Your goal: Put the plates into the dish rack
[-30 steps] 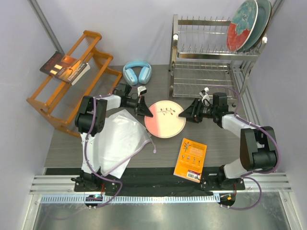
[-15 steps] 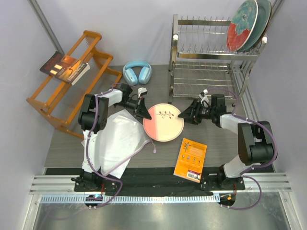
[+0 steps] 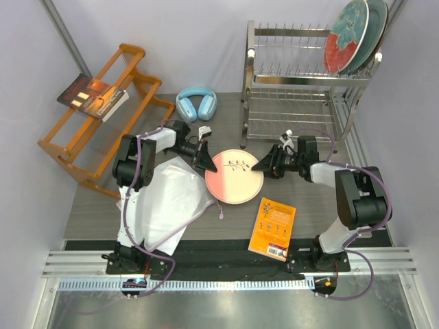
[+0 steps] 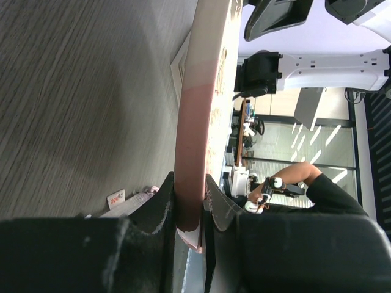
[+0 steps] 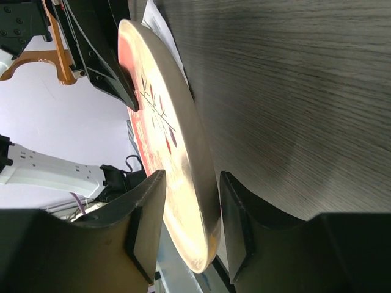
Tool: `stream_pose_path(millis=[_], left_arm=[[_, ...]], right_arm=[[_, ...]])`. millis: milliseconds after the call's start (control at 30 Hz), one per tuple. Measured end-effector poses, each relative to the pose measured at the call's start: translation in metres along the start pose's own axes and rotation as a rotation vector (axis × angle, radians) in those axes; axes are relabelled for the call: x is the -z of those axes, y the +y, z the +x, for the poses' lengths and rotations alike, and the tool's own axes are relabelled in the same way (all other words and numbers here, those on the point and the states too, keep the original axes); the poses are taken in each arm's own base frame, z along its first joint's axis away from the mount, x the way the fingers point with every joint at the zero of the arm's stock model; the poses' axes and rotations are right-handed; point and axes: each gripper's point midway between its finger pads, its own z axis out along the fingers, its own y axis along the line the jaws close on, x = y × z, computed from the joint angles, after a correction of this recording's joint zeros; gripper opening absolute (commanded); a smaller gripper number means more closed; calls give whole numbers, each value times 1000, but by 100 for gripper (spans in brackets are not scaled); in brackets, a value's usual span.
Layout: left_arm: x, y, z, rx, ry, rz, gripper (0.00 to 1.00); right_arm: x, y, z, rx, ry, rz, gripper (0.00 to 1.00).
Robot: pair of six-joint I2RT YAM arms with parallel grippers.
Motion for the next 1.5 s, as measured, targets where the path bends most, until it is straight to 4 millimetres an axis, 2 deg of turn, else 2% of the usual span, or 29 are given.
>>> stream_pose_path(millis=[33, 167, 267, 333, 467, 567, 800, 833, 867, 933, 1033, 1067, 1100, 1133, 1233, 1333, 1500], left_arm=[[0, 0, 0, 0, 1, 0, 0], [-1, 0, 1, 1, 3, 2, 0], [-1, 0, 1, 4, 3, 2, 0], [0, 1, 2, 9, 1, 3, 0], [0, 0, 2, 15, 1, 3, 0], [-2, 0, 3, 14, 6, 2, 0], [-2, 4, 4, 35, 6, 22, 0], [-2, 5, 4, 43, 4, 31, 2], [-1, 5, 4, 51, 2, 43, 15], [-1, 5, 4, 56, 0, 57, 32], [-2, 3, 4, 60, 5, 59, 54], [-3, 4, 4, 64, 8, 53, 57], [-4, 4, 4, 66, 12, 46, 84], [-5, 4, 4, 69, 13, 39, 99], [-4, 2, 4, 82, 15, 16, 100], [2, -7, 1, 61, 4, -11, 99], [29, -51, -8, -93, -59, -100, 99]], right_arm=[[-1, 0, 0, 0, 1, -3, 41], [-5, -2, 1, -7, 8, -7, 29], [-6, -3, 1, -13, 12, -10, 28], [-7, -3, 2, -10, 16, -17, 29], [-8, -3, 2, -11, 22, -25, 39], [-13, -1, 7, -10, 41, -31, 38], [-15, 7, 13, 9, 77, -72, 13], [-15, 10, 12, 16, 81, -82, 3], [-14, 12, 11, 25, 83, -91, 2], [-14, 15, 9, 26, 84, -94, 1], [-13, 16, 7, 23, 84, -97, 1], [-12, 16, 7, 21, 82, -94, 2], [-11, 14, 5, 11, 80, -86, 1], [-11, 14, 5, 2, 80, -79, 2], [-3, 13, -1, -28, 65, -54, 2], [10, 22, -15, -26, 24, -47, 2], [41, 64, -40, 62, -29, -70, 1]])
